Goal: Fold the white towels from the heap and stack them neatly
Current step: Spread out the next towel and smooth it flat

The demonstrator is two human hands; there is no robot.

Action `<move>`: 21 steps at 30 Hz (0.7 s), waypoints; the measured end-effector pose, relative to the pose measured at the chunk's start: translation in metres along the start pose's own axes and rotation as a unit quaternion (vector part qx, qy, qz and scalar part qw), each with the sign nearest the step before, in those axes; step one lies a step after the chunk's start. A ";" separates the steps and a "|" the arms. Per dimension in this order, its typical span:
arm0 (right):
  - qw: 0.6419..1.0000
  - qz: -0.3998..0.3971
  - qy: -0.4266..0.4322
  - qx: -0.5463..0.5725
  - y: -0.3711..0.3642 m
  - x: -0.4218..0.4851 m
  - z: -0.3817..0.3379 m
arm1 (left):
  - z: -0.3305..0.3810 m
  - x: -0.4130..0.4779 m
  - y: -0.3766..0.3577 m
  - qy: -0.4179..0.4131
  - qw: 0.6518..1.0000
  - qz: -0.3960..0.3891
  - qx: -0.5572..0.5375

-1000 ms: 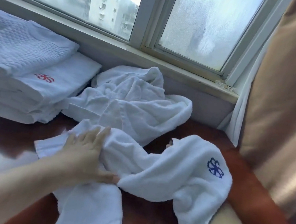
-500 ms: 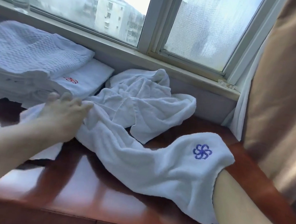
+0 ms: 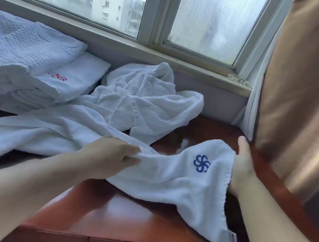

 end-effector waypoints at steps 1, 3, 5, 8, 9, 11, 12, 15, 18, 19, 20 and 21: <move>1.000 0.014 0.009 -0.016 0.000 0.000 -0.002 | 0.000 0.005 0.000 0.005 0.999 -0.003 -0.039; 0.995 0.066 0.040 -0.061 -0.002 -0.001 -0.008 | 0.002 0.014 0.006 0.012 0.992 -0.012 -0.125; 0.980 0.151 0.076 -0.102 0.002 0.007 -0.013 | 0.003 0.025 0.015 0.029 0.991 0.022 -0.131; 0.891 0.331 0.096 -0.295 0.006 0.014 -0.018 | 0.005 0.037 0.022 0.067 0.995 0.078 0.003; 0.848 0.377 0.105 -0.358 0.004 0.011 -0.014 | 0.006 0.038 0.020 0.075 0.992 0.096 0.041; 0.797 0.392 0.192 -0.418 -0.008 0.000 -0.004 | 0.011 0.033 0.017 0.069 0.983 0.164 0.047; 0.792 0.352 0.253 -0.430 -0.017 -0.005 0.002 | 0.012 0.028 0.016 0.055 0.976 0.208 0.023; 0.810 0.150 0.302 -0.479 -0.045 -0.029 0.028 | 0.012 0.003 0.007 0.022 0.983 0.184 0.002; 0.781 0.025 0.230 -0.581 -0.060 -0.046 0.060 | 0.007 -0.024 -0.004 -0.012 0.997 0.076 0.029; 0.759 0.028 0.228 -0.609 -0.062 -0.049 0.067 | 0.002 -0.030 -0.009 -0.012 0.998 0.058 0.024; 0.745 0.039 0.238 -0.622 -0.061 -0.049 0.073 | -0.001 -0.034 -0.012 -0.004 0.999 0.043 0.022; 0.735 0.055 0.248 -0.629 -0.063 -0.051 0.075 | -0.005 -0.035 -0.016 0.004 0.999 0.026 0.026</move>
Point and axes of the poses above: each hand's wrist, its own x-axis towards the middle knuckle, its own y-axis out of the back of the hand, z = x × y, the point moved 2 cm from there along x, towards the middle knuckle, and after that the axes turned 12 degrees about -y, right-handed, at the moved point
